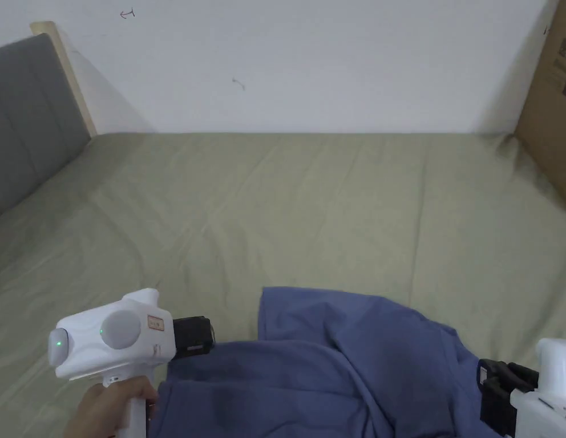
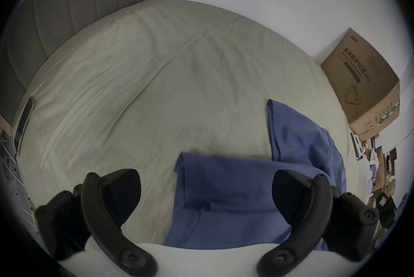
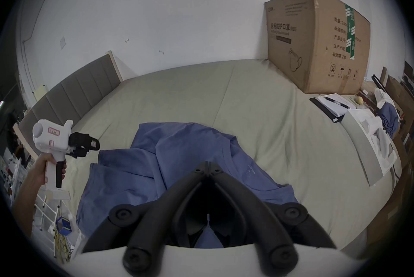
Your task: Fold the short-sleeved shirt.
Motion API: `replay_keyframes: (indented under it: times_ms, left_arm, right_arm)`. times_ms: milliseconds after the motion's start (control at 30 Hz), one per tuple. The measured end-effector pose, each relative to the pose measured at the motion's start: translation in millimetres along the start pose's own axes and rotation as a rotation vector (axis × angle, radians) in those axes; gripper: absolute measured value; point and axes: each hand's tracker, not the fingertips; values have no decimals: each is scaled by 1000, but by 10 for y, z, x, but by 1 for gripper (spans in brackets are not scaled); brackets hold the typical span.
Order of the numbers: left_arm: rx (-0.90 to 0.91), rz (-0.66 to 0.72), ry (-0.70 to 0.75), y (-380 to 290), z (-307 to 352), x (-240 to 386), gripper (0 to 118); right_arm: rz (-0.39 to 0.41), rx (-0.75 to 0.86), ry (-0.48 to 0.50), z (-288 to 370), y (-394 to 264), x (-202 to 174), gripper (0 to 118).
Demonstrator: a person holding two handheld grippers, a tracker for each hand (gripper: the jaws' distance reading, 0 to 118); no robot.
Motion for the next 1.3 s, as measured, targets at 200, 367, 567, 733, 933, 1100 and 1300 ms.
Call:
replay_keyframes:
  times_ms: [200,367,567,733,933,1100,1300]
  left_arm:
    - [-95,-147,47,-190,-423,144,56]
    - [-16,-194,33,-251,-323,189,5]
    - [-8,-154,-6,-202,-156,195,5]
    - [33,-165,-24,-187,84,202,5]
    - [67,-189,-18,-224,203,270,5]
    - [67,-221,-10,-229,217,283,5]
    - [53,-209,-9,-233,156,230,5]
  right_arm:
    - [1,-47,34,-276,0,-80,0]
    - [6,-100,69,-470,-42,-118,0]
    - [65,-150,176,-836,261,-110,0]
    - [106,-221,160,-1484,755,-147,30]
    - [306,-342,166,-2298,1027,-231,108]
    - [315,-459,173,-2859,1097,-316,106]
    - [447,-627,186,-3289,882,-616,94]
